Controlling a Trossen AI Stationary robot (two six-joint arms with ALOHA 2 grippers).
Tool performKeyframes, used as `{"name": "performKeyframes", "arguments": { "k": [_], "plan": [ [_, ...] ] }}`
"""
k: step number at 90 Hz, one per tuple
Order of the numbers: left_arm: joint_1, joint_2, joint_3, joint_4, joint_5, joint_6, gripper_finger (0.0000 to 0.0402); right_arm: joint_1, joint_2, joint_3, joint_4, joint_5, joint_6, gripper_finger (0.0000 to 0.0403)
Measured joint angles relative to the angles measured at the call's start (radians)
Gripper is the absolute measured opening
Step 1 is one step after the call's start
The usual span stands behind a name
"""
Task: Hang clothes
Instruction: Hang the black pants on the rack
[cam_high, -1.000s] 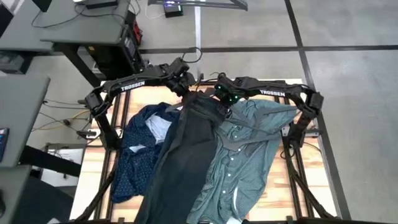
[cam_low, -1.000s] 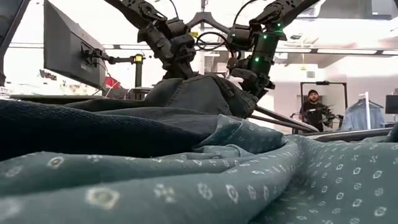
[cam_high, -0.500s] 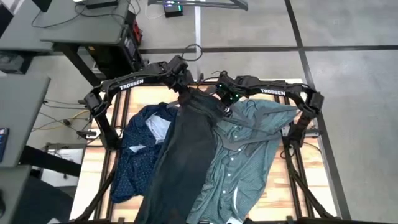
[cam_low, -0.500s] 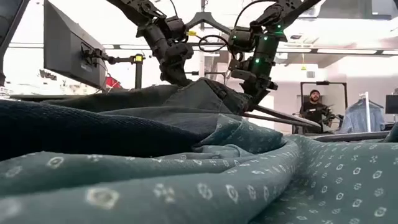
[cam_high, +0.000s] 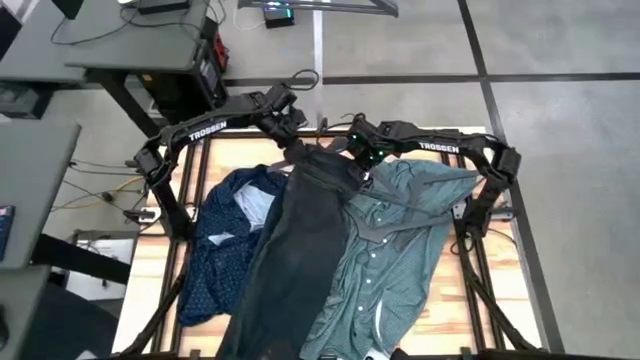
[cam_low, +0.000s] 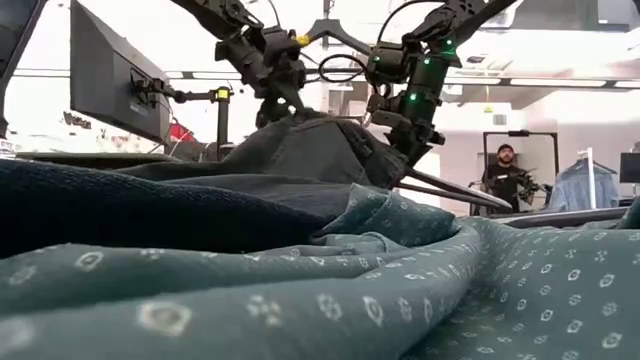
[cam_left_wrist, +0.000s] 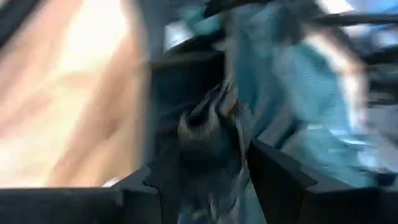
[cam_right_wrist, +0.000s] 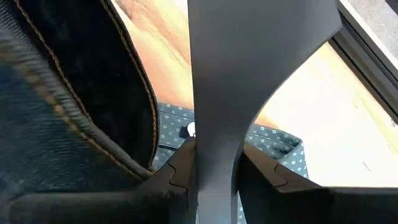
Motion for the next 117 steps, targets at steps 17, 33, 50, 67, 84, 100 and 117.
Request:
{"name": "performKeyframes", "arguments": {
  "k": [17, 33, 50, 67, 84, 100, 117],
  "plan": [
    [0.019, -0.007, 0.0, 0.009, -0.053, 0.057, 0.015, -0.001, 0.0, 0.0, 0.001, 0.004, -0.011, 0.0066],
    [0.018, -0.038, 0.068, -0.027, -0.106, 0.036, 0.015, -0.001, 0.0, 0.0, 0.005, 0.004, -0.015, 0.0066],
    [-0.042, -0.062, 0.121, -0.012, -0.006, -0.069, 0.015, -0.002, 0.0, 0.0, 0.018, 0.004, -0.015, 0.0066],
    [-0.165, -0.027, 0.062, 0.087, -0.058, -0.17, 0.015, -0.008, 0.0, 0.0, 0.029, 0.003, -0.005, 0.0066],
    [-0.249, -0.027, -0.034, 0.263, -0.264, -0.289, 0.015, -0.014, 0.0, 0.0, 0.031, 0.002, -0.003, 0.0066],
    [-0.264, -0.012, -0.149, 0.426, -0.3, -0.354, 0.015, -0.013, -0.002, 0.006, 0.03, -0.022, -0.003, 0.0066],
    [-0.254, 0.014, -0.218, 0.553, -0.279, -0.419, 0.015, 0.009, -0.003, 0.076, 0.029, -0.018, -0.003, 0.0066]
  ]
}}
